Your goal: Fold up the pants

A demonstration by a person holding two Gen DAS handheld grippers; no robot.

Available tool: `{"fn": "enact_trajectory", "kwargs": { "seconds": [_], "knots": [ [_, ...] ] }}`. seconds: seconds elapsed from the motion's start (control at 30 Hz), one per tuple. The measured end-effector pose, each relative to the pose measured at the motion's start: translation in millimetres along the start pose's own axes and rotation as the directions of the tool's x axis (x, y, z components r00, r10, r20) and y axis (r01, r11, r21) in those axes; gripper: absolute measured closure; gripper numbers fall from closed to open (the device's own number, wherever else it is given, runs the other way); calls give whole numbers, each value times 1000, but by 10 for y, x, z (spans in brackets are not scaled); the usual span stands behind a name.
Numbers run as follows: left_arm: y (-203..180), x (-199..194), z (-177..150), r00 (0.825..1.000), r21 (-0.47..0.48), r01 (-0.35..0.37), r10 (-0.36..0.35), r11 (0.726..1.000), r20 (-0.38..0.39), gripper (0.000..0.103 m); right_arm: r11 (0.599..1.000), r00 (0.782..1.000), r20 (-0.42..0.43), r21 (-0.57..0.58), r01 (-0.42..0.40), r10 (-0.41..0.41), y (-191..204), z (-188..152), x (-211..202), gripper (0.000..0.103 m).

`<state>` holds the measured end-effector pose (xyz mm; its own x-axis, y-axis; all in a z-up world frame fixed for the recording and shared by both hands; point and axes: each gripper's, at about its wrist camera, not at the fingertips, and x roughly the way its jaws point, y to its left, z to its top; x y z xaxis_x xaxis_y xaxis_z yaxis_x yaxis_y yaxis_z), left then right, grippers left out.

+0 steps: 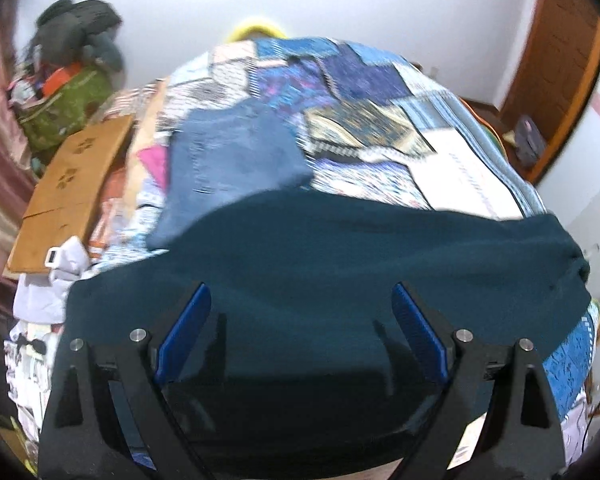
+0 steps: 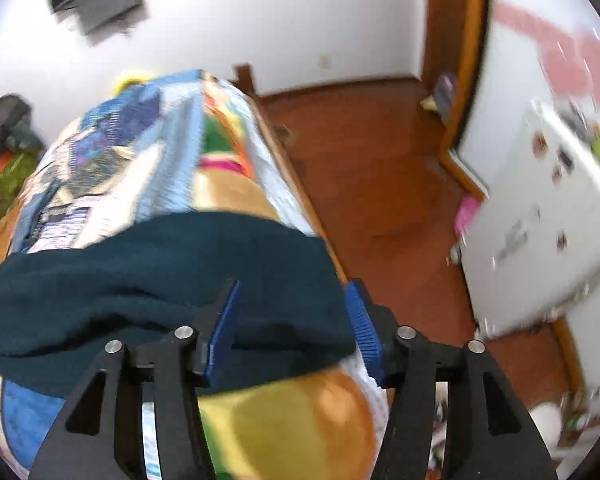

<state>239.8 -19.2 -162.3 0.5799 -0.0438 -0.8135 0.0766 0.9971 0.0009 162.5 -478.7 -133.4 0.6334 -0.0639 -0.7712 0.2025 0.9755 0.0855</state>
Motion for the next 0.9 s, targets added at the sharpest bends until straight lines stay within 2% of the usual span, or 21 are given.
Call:
{"fn": "enact_trajectory", "kwargs": {
  "seconds": [0.17,0.3,0.47,0.57,0.73,0.83,0.9],
  "knots": [
    [576,-168,14,996,-88,-65,69,994,49,11,987,992,65,-126,-97,106,659,247,-119,49],
    [1032,-254,-16,990,-145,-117,127,982,64,11,954,973,77,-230,-193,216,1330,363,-90,43],
    [1648,-265,-77,985,-219,-151,166,964,52,9,890,948,36,-358,-282,315,2093,397,52,42],
    [2019,-173,-110,983,-263,-171,182,950,16,9,849,934,-8,-415,-327,356,2525,398,185,42],
    [2428,73,-142,984,-287,-178,174,941,-38,9,784,914,-80,-490,-383,397,3112,395,385,42],
    [2651,270,-167,986,-314,-164,146,935,-79,9,746,899,-139,-514,-424,415,3429,387,557,42],
    [2758,398,-179,991,-326,-121,95,938,-94,9,728,890,-171,-521,-445,422,3621,393,653,42]
  ]
}}
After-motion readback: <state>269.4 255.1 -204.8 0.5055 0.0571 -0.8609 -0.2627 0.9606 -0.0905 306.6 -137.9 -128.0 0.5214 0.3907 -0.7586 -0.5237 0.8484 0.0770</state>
